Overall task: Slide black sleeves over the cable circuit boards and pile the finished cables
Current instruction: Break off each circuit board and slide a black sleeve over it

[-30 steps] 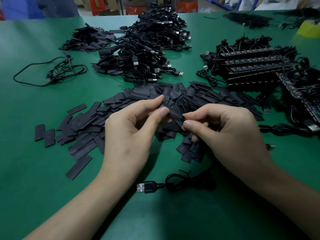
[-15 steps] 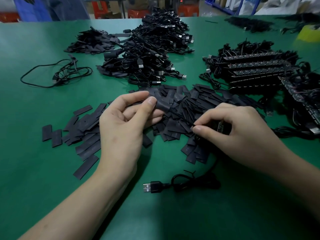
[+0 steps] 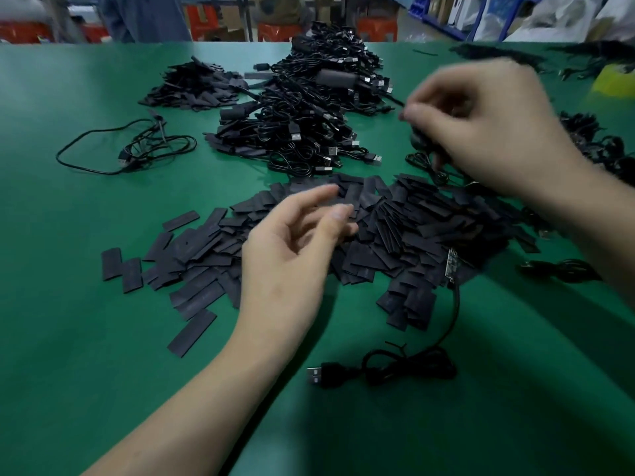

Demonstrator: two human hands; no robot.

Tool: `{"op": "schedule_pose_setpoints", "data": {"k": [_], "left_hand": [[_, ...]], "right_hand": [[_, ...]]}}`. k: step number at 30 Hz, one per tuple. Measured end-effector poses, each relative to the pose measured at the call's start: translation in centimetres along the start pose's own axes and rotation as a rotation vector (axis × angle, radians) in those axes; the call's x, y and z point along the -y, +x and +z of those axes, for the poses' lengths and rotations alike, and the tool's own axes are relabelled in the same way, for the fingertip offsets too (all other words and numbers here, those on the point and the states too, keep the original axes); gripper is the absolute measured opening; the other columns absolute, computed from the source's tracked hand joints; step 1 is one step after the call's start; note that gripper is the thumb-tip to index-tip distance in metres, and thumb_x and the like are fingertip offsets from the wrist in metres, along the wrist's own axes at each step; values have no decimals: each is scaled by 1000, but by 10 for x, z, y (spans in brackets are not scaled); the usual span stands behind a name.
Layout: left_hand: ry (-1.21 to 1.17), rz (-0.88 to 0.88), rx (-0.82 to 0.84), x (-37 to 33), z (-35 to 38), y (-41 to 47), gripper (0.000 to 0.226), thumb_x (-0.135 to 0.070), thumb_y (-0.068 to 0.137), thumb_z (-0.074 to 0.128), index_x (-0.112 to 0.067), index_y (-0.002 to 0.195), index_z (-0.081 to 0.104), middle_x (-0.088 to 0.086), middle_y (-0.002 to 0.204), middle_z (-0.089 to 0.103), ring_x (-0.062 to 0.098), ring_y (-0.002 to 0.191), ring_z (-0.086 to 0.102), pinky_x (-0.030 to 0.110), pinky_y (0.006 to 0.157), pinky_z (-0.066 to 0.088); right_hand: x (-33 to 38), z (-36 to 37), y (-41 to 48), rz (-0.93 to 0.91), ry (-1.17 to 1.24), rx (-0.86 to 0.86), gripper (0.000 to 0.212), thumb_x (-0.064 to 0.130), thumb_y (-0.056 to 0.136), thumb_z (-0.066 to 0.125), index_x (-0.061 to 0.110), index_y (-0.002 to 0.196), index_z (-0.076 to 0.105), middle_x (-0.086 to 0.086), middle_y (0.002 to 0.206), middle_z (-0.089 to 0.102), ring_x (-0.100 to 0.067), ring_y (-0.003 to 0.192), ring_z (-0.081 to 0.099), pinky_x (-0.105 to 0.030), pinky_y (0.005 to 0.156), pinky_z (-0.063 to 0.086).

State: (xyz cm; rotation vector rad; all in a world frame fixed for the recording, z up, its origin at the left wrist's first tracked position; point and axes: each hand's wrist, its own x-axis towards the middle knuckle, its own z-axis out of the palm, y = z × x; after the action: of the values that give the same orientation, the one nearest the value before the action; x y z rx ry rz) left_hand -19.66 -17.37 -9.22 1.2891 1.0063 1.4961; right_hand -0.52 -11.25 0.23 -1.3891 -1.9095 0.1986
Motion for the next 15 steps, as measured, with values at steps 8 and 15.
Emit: {"op": "schedule_pose_setpoints", "data": {"k": [8,15], "left_hand": [[247,21,156,4,6,-7,17,-16,94,71,-17,109,75,-7,96,78,5,92,74,22,87,57],[271,9,171,3,4,-6,16,-17,94,70,-18,110,75,-9,96,78,2,92,73,20,86,56]], "right_hand": [[4,82,155,-34,-229,98,27,10,105,52,9,124,70,-10,130,66,-14,91,60,-22,86,47],[7,116,180,-115,-389,345,43,5,107,39,6,148,50,-13,154,47,-29,142,44,-26,110,36]]}}
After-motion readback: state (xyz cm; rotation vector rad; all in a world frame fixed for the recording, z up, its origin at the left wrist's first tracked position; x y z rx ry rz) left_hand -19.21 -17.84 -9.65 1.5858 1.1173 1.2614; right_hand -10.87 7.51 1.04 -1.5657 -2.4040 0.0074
